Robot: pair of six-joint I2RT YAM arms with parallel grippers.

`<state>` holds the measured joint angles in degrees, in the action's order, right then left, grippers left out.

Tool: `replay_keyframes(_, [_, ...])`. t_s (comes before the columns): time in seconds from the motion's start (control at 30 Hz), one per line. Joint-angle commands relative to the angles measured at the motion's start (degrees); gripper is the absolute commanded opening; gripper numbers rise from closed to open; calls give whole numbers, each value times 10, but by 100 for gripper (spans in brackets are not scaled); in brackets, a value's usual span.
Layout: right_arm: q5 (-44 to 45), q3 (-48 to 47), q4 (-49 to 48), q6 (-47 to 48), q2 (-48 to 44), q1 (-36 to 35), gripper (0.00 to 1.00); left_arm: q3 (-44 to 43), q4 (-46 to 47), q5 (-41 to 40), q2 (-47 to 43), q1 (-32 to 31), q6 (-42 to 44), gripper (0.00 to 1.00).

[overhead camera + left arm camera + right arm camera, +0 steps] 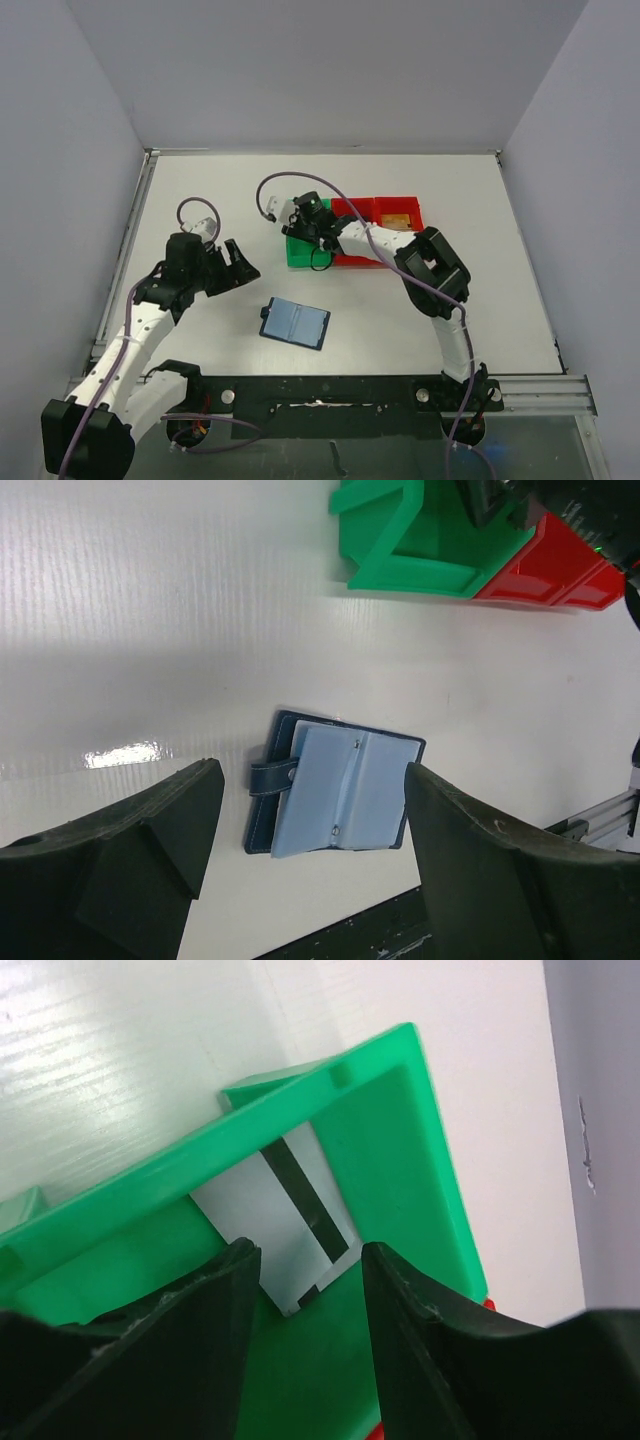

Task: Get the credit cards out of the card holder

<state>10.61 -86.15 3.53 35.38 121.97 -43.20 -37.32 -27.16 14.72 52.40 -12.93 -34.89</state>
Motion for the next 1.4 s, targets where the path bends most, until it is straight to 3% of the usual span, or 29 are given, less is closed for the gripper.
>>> replay_keyframes(0.0, [-10, 3, -52, -115, -101, 10, 46, -6, 32, 45, 11, 4, 1, 73])
replay_keyframes(0.13, [-26, 21, -38, -306, -139, 15, 36, 15, 42, 57, 12, 4, -12, 73])
replay_keyframes(0.23, [-29, -33, 71, -441, -118, 17, 23, 17, 45, 63, 15, 4, -17, 73])
replay_keyframes(0.3, [-40, -84, 157, -522, -89, 18, 21, 17, 43, 60, 18, 4, -18, 73])
replay_keyframes(0.43, [-94, -131, 231, -600, -46, 16, 16, 20, 41, 51, 29, 4, -18, 73])
replay_keyframes(0.67, [-75, -148, 262, -667, -5, 12, 13, 21, 40, 50, 40, 5, -18, 73])
replay_keyframes(1.37, [0, -253, 295, -687, 99, 23, 18, 21, 38, 53, 37, 5, -18, 73])
